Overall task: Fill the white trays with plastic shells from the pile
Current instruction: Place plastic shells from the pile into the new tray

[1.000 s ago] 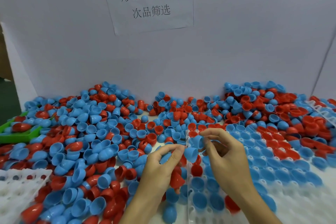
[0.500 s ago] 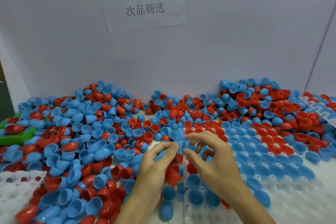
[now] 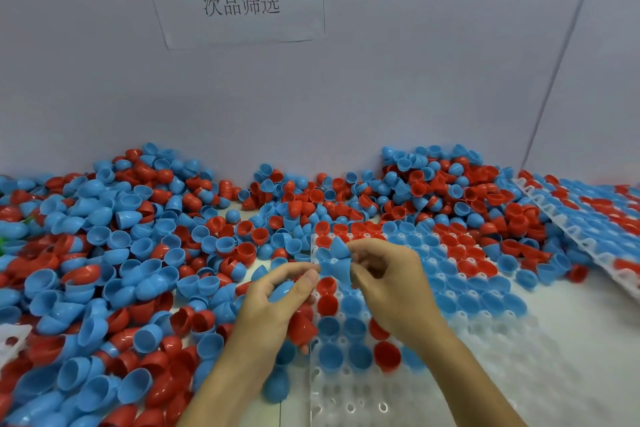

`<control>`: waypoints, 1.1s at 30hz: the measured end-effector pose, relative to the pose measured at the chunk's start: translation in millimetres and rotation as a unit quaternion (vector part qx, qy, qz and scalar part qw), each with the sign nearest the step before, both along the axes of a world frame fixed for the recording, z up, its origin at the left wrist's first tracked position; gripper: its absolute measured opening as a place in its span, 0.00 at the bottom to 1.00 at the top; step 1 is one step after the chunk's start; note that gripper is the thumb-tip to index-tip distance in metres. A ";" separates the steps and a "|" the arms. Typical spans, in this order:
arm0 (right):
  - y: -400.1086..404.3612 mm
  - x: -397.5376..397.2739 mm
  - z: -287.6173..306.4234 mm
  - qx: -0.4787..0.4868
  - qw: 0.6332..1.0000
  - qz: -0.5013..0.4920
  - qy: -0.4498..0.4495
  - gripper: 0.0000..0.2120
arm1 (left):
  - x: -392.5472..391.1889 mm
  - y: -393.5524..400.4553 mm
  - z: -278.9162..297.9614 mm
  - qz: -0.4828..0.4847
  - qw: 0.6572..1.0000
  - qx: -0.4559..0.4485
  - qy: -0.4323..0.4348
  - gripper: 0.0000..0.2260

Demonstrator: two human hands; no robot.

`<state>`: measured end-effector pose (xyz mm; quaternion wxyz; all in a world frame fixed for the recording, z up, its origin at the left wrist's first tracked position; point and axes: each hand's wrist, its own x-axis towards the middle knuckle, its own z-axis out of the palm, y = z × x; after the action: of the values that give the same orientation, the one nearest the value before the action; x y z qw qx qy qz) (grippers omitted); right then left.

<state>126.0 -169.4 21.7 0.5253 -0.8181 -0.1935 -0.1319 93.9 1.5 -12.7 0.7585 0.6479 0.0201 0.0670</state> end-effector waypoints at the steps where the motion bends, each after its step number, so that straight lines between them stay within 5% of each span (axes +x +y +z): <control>1: -10.3 -0.2 2.9 -0.023 1.000 -0.006 0.012 0.13 | 0.7 1.2 -0.3 0.001 1.000 -0.003 0.001 0.23; 5: -63.0 -7.8 12.5 -0.139 0.988 -0.052 0.048 0.14 | -0.3 3.8 -0.1 0.007 1.000 -0.027 0.013 0.16; 9: -105.0 -20.4 24.6 -0.319 0.938 -0.066 0.115 0.15 | -1.3 4.0 0.1 0.017 0.999 -0.046 0.017 0.06; 14: -118.4 -30.2 28.5 -0.445 0.880 -0.072 0.150 0.12 | -2.5 4.4 2.8 0.040 0.993 -0.103 0.030 0.12; 17: -111.0 -33.0 22.5 -0.487 0.855 -0.077 0.159 0.05 | -3.7 3.4 3.8 0.037 0.992 -0.115 0.036 0.11; 24: -106.0 -27.0 11.7 -0.536 0.823 -0.091 0.167 0.10 | -4.7 1.2 6.0 0.031 0.992 -0.117 0.042 0.09; 33: -108.9 -16.4 27.2 -0.506 0.844 -0.043 0.171 0.11 | -5.6 1.6 4.9 0.024 0.991 -0.128 0.022 0.15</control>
<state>109.5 -278.3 48.9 0.0570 -0.9873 -0.1053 0.1041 88.2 3.1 -7.7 0.8329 0.5459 0.0604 0.0678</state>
